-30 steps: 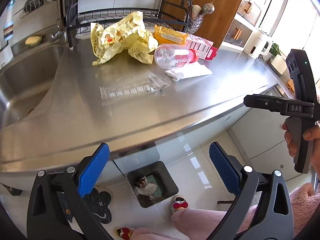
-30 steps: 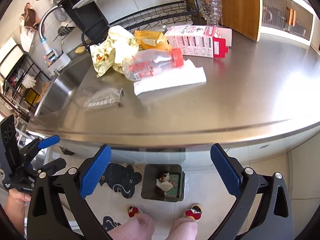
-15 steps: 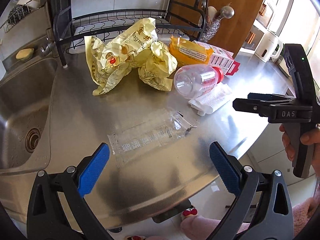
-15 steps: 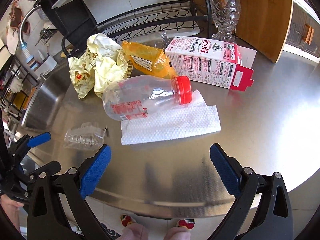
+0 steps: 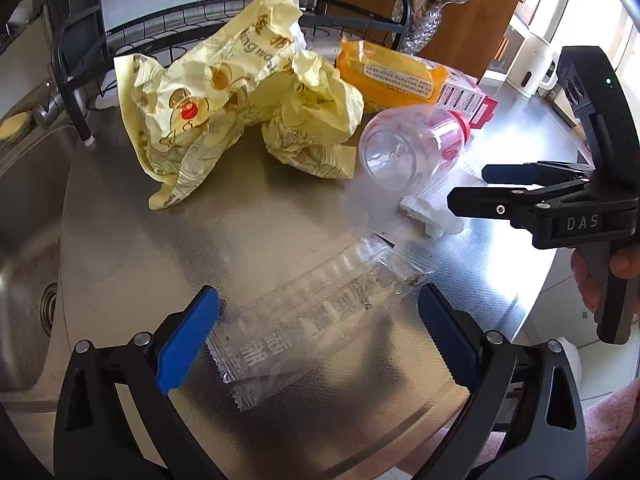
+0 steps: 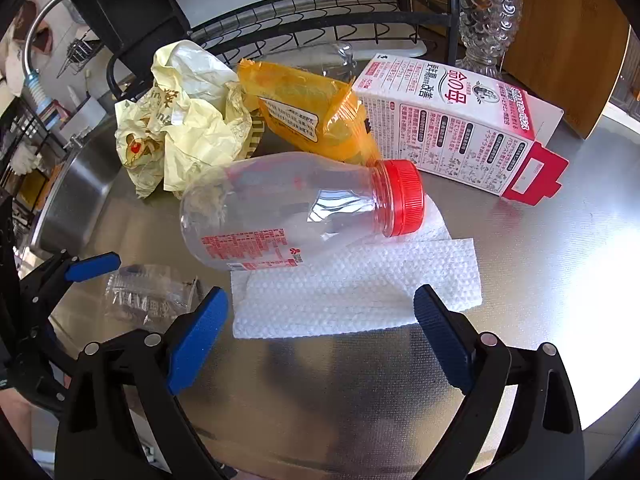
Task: Collect trash
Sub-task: 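Move both tools back over the counter toward the remaining trash, then grasp the clear wrapper with the left tool while the right tool grasps the white paper towel, then carry both items over the black bin and open the left tool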
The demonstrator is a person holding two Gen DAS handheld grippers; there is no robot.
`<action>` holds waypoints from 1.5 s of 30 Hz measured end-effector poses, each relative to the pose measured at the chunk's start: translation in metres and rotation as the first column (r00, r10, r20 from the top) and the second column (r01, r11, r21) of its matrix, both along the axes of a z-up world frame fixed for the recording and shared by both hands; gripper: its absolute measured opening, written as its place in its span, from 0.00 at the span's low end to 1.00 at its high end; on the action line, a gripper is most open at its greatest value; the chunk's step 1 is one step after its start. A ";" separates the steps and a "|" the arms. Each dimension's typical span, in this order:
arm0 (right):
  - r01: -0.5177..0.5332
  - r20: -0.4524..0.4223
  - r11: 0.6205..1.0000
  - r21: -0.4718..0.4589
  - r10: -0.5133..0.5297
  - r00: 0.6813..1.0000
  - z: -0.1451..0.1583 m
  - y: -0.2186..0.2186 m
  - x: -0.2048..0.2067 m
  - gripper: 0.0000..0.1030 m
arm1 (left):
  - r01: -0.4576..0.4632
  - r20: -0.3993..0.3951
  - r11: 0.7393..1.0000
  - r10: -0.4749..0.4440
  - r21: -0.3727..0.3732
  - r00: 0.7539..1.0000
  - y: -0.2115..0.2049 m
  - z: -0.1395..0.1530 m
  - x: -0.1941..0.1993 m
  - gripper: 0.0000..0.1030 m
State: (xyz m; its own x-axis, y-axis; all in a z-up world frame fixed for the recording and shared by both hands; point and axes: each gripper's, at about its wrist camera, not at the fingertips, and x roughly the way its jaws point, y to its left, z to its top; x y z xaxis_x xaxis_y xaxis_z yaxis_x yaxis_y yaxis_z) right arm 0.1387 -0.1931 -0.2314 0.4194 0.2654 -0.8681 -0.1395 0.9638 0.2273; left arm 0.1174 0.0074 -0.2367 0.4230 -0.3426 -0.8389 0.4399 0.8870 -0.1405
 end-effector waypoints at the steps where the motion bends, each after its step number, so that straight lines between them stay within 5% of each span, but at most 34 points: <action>1: 0.000 -0.016 1.000 0.004 0.001 1.000 -0.003 0.000 0.001 0.88 | -0.004 0.005 1.000 0.004 0.004 1.000 0.001 -0.001 0.001 0.91; 6: -0.028 0.000 0.998 -0.058 0.028 1.000 -0.005 0.006 0.000 0.85 | -0.007 -0.002 1.000 0.007 -0.007 1.000 0.004 0.000 0.000 0.90; 11: -0.027 0.051 0.986 -0.162 0.036 0.998 -0.007 0.012 -0.008 0.65 | 0.002 0.023 1.000 -0.002 0.013 1.000 0.002 0.001 -0.004 0.79; 16: 0.008 0.062 0.988 -0.153 0.001 0.998 -0.004 -0.011 -0.010 0.15 | 0.021 0.023 1.000 -0.020 -0.016 1.000 0.001 0.005 -0.007 0.44; 18: 0.018 0.045 0.990 -0.138 -0.011 0.999 -0.003 -0.021 -0.009 0.07 | 0.025 0.017 1.000 -0.025 -0.017 1.000 -0.001 0.005 -0.007 0.34; 28: 0.026 0.057 0.996 -0.080 -0.021 0.998 0.012 -0.029 -0.018 0.05 | 0.029 -0.007 0.999 -0.029 -0.027 1.000 -0.012 0.006 -0.010 0.08; 45: 0.040 0.147 0.998 -0.049 -0.032 0.989 0.061 -0.038 -0.055 0.05 | -0.037 0.071 0.998 0.041 -0.051 0.997 -0.010 0.054 -0.048 0.03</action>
State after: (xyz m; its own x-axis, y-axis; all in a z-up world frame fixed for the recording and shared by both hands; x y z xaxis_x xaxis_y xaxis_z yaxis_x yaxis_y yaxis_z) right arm 0.0836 -0.2315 -0.1700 0.5515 0.2041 -0.8088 -0.1325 0.9787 0.1566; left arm 0.0696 -0.0030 -0.1828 0.4953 -0.3654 -0.7882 0.4157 0.8963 -0.1543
